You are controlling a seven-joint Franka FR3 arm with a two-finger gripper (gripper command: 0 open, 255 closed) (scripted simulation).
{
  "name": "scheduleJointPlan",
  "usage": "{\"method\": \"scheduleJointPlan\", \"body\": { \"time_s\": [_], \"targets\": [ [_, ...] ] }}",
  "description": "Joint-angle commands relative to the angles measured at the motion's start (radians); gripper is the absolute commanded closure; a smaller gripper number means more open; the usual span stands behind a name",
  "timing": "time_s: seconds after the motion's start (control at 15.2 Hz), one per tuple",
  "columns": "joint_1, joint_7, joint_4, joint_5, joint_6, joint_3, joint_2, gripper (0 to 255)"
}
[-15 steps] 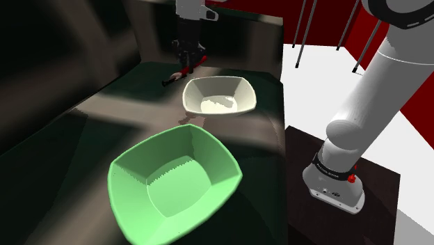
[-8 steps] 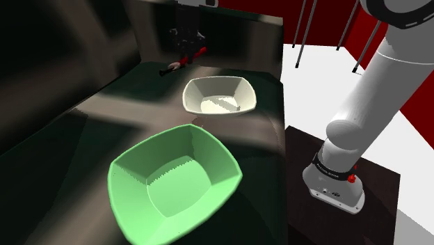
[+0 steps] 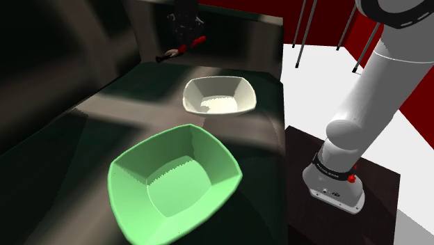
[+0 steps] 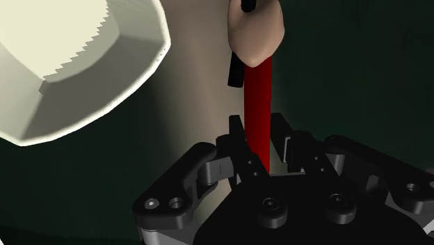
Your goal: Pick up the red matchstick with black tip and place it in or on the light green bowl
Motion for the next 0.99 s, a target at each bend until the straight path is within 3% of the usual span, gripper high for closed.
{"method": "scheduleJointPlan", "body": {
  "time_s": [0.0,0.46,0.92],
  "targets": [
    [0.006,0.013,-0.016,0.009,-0.002,0.006,-0.023,255],
    [0.057,0.107,-0.163,0.075,0.030,0.057,-0.174,255],
    [0.117,0.226,-0.244,0.127,0.045,0.125,-0.280,255]
  ]
}}
